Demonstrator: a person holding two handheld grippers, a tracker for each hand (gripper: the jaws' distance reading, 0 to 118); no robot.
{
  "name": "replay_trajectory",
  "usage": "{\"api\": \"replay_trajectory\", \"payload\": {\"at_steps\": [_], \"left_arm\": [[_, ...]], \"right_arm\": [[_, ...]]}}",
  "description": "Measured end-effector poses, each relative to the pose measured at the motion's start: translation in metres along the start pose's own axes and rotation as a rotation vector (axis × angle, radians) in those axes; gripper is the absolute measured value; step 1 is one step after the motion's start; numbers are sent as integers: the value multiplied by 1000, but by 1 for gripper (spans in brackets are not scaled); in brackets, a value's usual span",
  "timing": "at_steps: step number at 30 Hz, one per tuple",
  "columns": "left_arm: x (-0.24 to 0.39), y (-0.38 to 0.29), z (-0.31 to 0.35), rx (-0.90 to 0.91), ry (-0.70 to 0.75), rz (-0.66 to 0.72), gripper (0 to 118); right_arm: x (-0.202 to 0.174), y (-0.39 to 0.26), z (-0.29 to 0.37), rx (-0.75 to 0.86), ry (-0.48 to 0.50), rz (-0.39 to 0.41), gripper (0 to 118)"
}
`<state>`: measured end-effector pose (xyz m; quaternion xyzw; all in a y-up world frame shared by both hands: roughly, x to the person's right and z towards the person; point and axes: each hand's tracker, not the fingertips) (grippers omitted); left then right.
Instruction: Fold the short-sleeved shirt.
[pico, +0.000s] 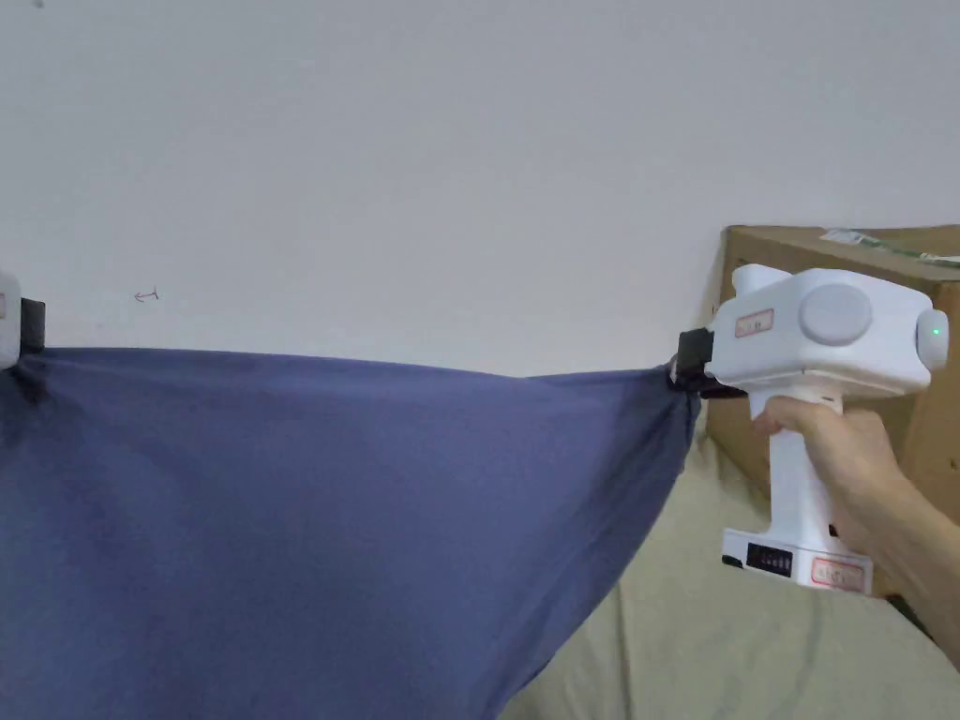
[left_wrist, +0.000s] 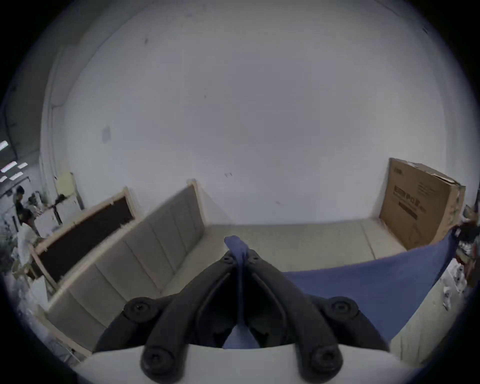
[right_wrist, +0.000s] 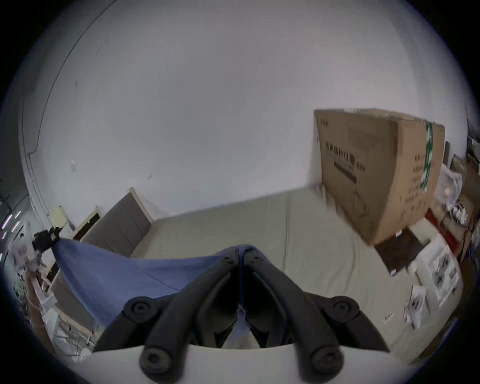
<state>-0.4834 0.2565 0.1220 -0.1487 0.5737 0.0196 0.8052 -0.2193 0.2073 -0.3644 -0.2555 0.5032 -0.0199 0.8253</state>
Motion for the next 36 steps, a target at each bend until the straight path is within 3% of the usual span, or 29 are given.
{"api": "replay_trajectory", "payload": {"at_steps": [1,5,7,9,12,18,22,25,33,36], "left_arm": [[-2,11,-3,15,-13,14,2],[8,60,-17,98,20,32,2],[11,82,-42,132,78,-13,2],[14,103,-56,174,85,39,2],[22,127,-73,245,103,36,2],[34,135,-106,309,107,44,2],[50,105,-139,327,122,15,2],[68,63,-168,232,116,-32,2],[127,-111,-259,-93,66,-185,2],[141,-172,-286,-225,61,-161,2]], "right_arm": [[-8,19,-3,20,0,0,2],[-51,92,-14,95,-92,131,2],[-65,124,-18,130,-97,129,2],[-77,155,-22,195,-122,132,2],[-93,190,-16,263,-162,179,2],[-94,218,-8,339,-193,204,2],[-76,203,-25,325,-185,205,2],[-64,163,-54,238,-198,224,2],[12,18,-197,-124,-238,150,2],[38,-51,-246,-278,-283,182,2]]}}
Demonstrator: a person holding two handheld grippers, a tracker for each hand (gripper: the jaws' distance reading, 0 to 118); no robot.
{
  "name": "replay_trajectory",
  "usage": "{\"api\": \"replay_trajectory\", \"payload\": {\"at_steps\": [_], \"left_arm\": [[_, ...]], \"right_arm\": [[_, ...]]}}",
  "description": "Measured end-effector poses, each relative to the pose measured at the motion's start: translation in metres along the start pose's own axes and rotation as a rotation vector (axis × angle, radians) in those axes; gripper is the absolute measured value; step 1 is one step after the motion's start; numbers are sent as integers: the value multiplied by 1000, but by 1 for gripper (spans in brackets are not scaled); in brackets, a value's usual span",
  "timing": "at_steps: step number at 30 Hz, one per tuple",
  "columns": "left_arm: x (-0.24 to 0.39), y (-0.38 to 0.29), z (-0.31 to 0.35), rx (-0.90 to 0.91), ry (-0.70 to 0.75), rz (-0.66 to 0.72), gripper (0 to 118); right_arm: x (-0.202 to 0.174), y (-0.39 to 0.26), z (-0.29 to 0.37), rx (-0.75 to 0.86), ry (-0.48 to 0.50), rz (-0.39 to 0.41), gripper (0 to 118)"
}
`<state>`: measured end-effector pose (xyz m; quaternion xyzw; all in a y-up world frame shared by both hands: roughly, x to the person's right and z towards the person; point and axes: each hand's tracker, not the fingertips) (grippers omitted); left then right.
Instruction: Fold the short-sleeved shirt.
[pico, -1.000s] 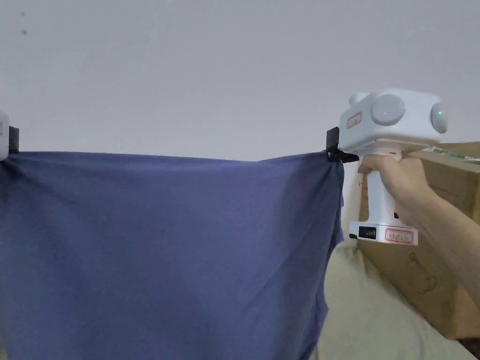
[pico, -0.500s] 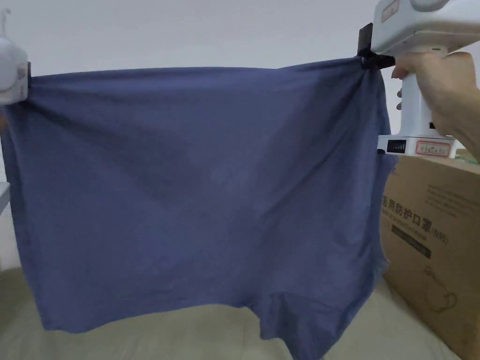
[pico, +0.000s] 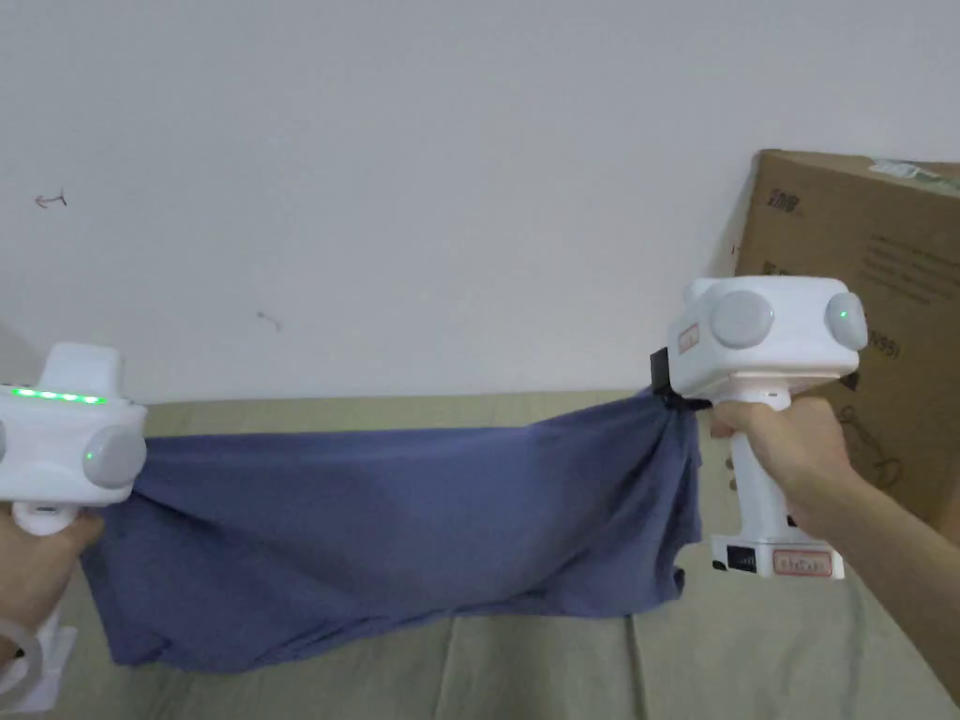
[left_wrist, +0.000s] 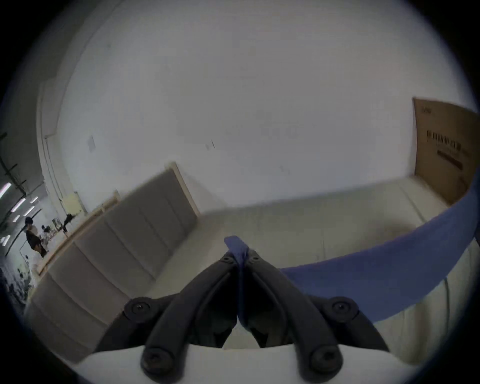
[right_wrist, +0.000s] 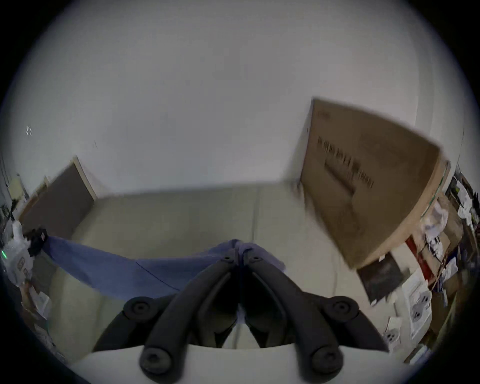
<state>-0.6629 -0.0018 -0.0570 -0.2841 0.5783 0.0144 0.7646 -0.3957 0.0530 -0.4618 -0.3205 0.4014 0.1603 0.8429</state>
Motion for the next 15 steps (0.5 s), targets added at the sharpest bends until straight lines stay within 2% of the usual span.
{"api": "replay_trajectory", "payload": {"at_steps": [1,5,6,8,10,14,15], "left_arm": [[6,-14,-10,-36,-7,31,2],[23,-78,-18,-155,-70,92,2],[24,-94,-20,-182,-74,89,2],[19,-121,-12,-245,-69,61,2],[9,-144,3,-258,-76,89,2],[-7,-174,55,-247,-116,44,2],[-12,-179,69,-249,-117,23,2]], "right_arm": [[-2,-21,-13,-30,-17,2,2],[3,-90,-66,-183,17,-31,2],[3,-106,-72,-214,46,-10,2],[-1,-134,-76,-256,43,39,2],[-1,-158,-65,-252,55,48,2],[16,-199,-29,-229,86,-51,2],[20,-212,-14,-212,122,-56,2]]}}
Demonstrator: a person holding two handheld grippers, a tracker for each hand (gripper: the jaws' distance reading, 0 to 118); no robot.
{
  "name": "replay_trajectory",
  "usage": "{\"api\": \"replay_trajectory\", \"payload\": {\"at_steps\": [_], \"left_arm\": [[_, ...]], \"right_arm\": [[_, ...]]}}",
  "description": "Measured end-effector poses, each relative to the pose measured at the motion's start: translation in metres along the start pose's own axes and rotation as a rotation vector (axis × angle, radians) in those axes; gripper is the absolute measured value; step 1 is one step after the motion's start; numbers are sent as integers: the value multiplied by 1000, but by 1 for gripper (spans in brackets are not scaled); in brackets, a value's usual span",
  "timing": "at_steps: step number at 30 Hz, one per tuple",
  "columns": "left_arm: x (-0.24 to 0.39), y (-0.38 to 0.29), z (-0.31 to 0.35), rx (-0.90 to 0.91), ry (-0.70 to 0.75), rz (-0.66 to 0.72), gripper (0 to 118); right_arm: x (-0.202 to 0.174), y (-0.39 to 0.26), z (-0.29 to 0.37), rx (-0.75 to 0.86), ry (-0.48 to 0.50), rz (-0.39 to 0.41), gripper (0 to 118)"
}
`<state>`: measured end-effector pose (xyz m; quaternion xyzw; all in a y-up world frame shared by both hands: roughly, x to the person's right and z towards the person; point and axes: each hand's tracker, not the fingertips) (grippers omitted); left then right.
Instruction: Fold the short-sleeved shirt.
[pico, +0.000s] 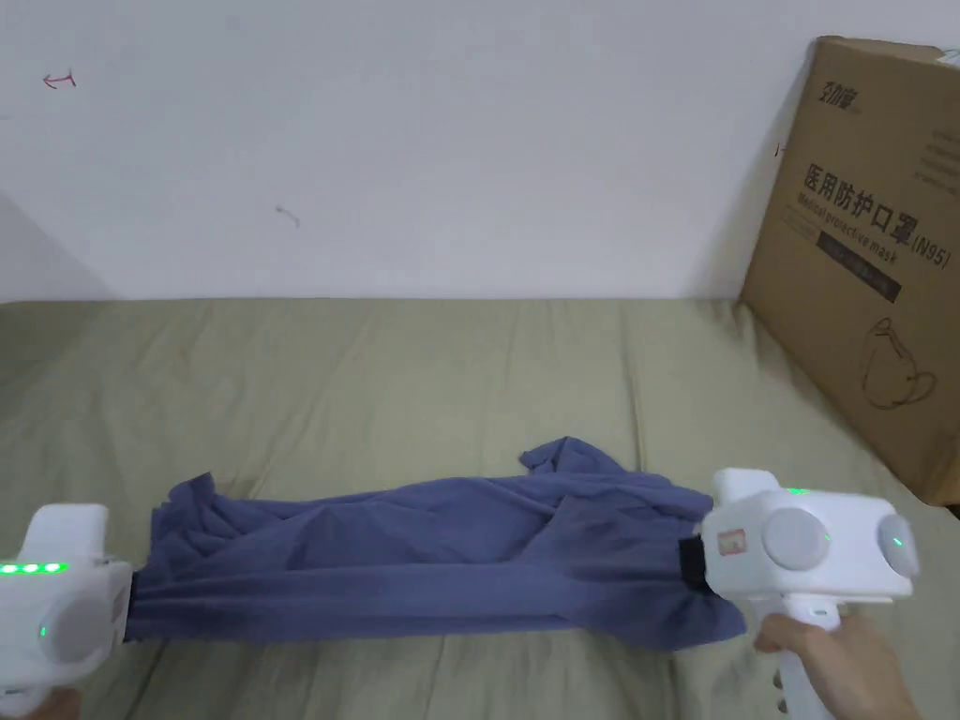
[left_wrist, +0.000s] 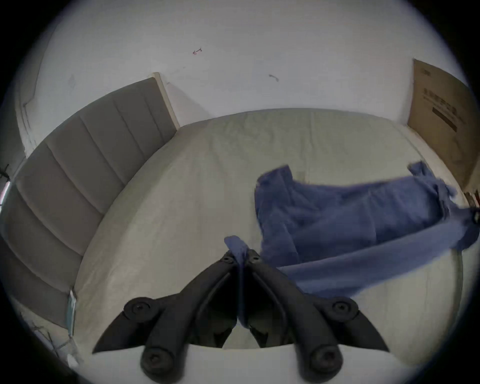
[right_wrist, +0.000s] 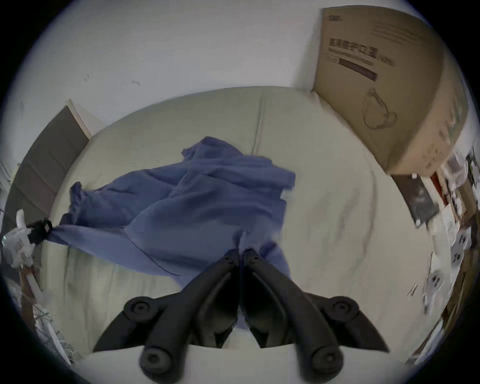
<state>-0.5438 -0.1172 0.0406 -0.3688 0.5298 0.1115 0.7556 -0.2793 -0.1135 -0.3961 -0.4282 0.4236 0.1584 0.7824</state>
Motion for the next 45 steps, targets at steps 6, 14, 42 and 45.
{"api": "replay_trajectory", "payload": {"at_steps": [6,14,42,45], "left_arm": [[-28,-72,78,-36,-80,14,2],[-64,-167,159,-124,-131,78,2],[-94,-251,238,-111,-259,167,61],[-85,-268,244,-115,-255,119,0]], "right_arm": [[15,-108,75,-14,4,2,2],[30,-237,152,-84,-12,-4,2],[31,-287,213,18,33,-39,26],[24,-289,213,18,80,-84,0]]}}
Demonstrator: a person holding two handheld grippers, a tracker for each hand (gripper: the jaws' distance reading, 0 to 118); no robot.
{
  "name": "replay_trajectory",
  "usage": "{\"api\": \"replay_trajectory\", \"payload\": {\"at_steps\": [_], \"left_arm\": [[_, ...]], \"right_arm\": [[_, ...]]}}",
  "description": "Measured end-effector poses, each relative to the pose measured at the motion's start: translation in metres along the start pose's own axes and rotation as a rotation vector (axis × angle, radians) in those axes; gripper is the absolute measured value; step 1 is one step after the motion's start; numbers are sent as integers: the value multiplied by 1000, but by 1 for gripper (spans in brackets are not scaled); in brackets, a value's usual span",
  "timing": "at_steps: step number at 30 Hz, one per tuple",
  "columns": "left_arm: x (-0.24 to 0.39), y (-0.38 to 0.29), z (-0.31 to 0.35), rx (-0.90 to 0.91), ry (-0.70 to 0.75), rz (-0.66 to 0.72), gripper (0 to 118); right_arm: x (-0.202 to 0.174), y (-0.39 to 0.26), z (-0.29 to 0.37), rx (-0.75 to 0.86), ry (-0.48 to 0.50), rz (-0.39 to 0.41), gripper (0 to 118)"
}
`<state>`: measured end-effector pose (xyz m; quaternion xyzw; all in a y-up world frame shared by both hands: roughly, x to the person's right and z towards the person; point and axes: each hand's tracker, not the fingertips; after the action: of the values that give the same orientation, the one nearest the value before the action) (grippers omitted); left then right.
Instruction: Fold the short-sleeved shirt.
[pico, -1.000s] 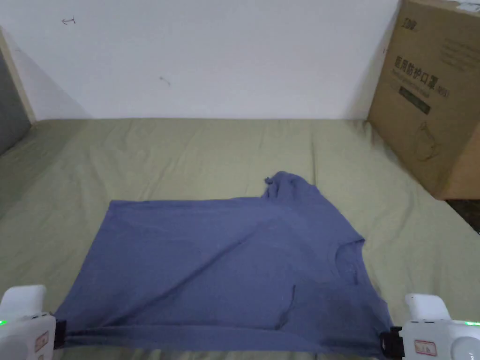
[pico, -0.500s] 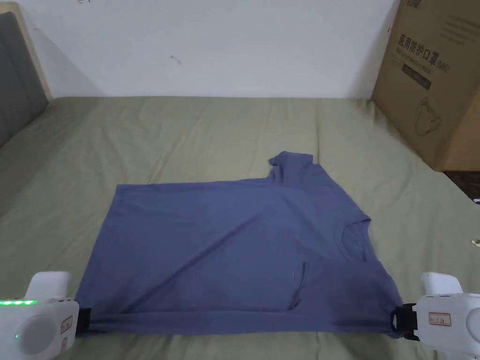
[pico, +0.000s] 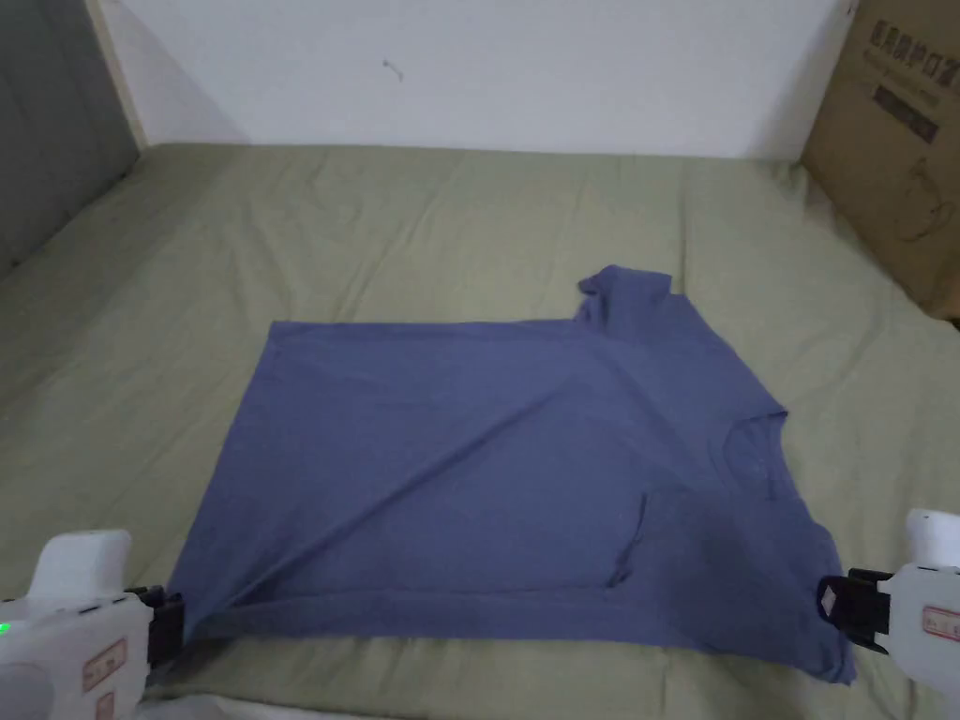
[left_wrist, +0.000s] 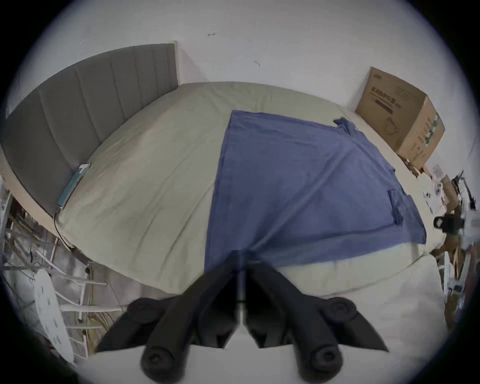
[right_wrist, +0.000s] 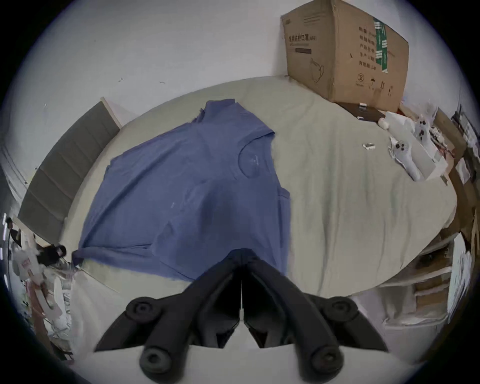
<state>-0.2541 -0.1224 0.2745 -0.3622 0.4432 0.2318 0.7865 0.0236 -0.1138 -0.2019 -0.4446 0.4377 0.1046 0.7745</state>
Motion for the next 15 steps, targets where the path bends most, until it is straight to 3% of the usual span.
{"api": "replay_trajectory", "payload": {"at_steps": [2,5,6,7,9,10,15], "left_arm": [[-2,-11,-2,-15,-27,14,0],[-5,-24,-4,-30,-22,34,0],[-6,-26,-4,-32,1,19,7],[-8,-27,-6,-47,29,-9,26],[-9,-28,-8,-45,65,-46,74],[-9,-26,-11,-54,57,-50,84],[-3,-12,-28,-63,70,-91,84]], "right_arm": [[-4,-5,-1,-19,46,-30,0],[-9,-13,-11,-37,13,8,0],[-9,-14,-13,-43,16,8,0],[-8,-14,-15,-53,22,5,0],[-7,-16,-18,-69,27,-18,0],[-7,-16,-19,-72,26,-22,0],[-1,-17,-22,-88,48,-74,0]]}}
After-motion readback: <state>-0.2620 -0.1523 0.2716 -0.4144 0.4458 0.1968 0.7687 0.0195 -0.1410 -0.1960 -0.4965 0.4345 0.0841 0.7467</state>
